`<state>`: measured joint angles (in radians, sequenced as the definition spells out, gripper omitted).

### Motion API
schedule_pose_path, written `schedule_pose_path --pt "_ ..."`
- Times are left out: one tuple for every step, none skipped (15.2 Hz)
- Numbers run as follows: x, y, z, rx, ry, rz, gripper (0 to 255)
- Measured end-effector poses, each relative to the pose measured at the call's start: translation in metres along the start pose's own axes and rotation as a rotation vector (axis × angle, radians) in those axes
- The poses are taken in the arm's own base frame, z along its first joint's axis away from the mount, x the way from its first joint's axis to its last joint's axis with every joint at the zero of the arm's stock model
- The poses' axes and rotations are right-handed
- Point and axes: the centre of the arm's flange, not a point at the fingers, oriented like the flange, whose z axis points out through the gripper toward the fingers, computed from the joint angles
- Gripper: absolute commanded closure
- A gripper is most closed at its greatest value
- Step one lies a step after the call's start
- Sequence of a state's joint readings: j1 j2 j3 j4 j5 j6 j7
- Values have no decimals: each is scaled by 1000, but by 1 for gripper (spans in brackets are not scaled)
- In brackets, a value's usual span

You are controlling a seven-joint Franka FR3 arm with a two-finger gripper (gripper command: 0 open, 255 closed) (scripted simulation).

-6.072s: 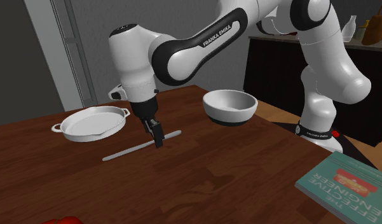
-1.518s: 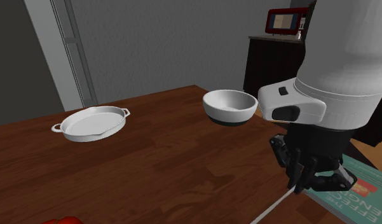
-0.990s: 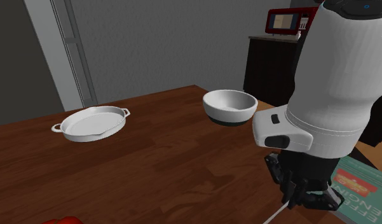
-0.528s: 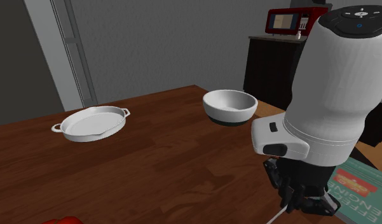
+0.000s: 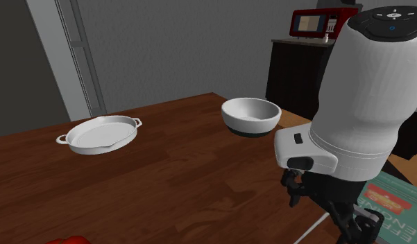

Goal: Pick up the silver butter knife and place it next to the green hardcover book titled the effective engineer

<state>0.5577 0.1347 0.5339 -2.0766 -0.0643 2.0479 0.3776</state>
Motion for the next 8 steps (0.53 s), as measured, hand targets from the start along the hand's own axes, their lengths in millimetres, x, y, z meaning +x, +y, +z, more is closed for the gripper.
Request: schedule_pose_path --pt "-1 -1 -6 0 0 0 0" --pt "-1 1 -14 0 1 0 0" --pt "-2 1 -28 1 1 0 0" --pt "-1 1 -38 0 2 0 0" --pt "0 1 -45 0 1 0 0" --pt "0 1 -47 0 1 0 0" --pt "0 0 -48 0 1 0 0" --pt "0 0 -49 0 0 0 0"
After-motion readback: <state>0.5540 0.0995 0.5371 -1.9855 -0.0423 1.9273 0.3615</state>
